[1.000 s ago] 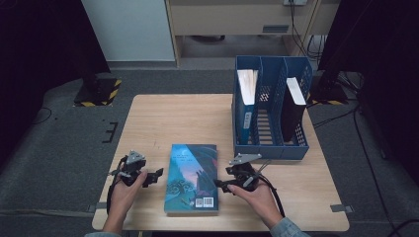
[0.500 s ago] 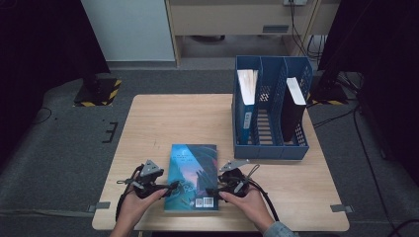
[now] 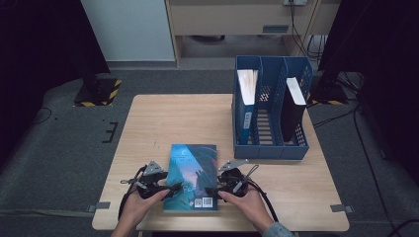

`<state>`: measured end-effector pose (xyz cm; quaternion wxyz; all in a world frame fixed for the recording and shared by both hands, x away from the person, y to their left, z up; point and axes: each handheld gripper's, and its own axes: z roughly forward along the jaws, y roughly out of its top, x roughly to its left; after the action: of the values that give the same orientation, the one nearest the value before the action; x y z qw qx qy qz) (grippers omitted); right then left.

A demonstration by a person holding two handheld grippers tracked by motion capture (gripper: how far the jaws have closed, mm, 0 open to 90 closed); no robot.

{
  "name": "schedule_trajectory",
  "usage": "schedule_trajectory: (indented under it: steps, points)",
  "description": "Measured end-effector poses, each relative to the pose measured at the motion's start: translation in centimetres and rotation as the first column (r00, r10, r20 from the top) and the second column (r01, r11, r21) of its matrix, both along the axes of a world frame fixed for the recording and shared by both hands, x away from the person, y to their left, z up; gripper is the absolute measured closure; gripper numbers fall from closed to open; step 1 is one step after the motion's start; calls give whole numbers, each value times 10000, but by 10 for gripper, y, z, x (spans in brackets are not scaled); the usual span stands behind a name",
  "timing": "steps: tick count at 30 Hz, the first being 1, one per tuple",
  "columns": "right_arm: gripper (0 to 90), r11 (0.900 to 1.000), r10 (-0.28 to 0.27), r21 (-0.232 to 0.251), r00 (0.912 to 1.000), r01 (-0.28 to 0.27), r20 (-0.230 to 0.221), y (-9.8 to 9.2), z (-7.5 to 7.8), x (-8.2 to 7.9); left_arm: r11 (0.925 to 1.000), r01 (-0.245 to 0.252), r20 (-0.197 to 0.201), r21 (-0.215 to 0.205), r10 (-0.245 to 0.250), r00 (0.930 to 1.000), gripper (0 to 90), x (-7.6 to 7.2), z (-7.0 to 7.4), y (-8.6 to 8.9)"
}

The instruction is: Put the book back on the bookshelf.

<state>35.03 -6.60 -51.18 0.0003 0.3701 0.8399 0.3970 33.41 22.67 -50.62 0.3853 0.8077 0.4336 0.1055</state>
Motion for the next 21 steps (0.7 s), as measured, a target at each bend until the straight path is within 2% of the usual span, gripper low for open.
schedule_trajectory:
  steps: [6,13,17,20,21]
  points:
    - [276,9998,106,144,9999,-107,63,7,-2,-1,9997,-207,-36,-94,206,9998,246,2,-1,6]
    - [223,9989,-58,460,9996,71,-282,8,-7,5,9998,-182,-76,-81,182,9998,224,5,-2,5]
    - [206,9963,-113,843,9977,170,-675,6,-12,8,9998,-151,-108,-92,151,9998,215,6,-2,5]
    - [198,9953,-50,958,9959,136,-900,6,-14,11,9997,-118,-198,-222,114,9997,202,9,-3,6]
    - [194,9939,-53,1091,9940,173,-1097,6,-16,12,9995,-144,-264,-280,137,9996,199,9,-4,6]
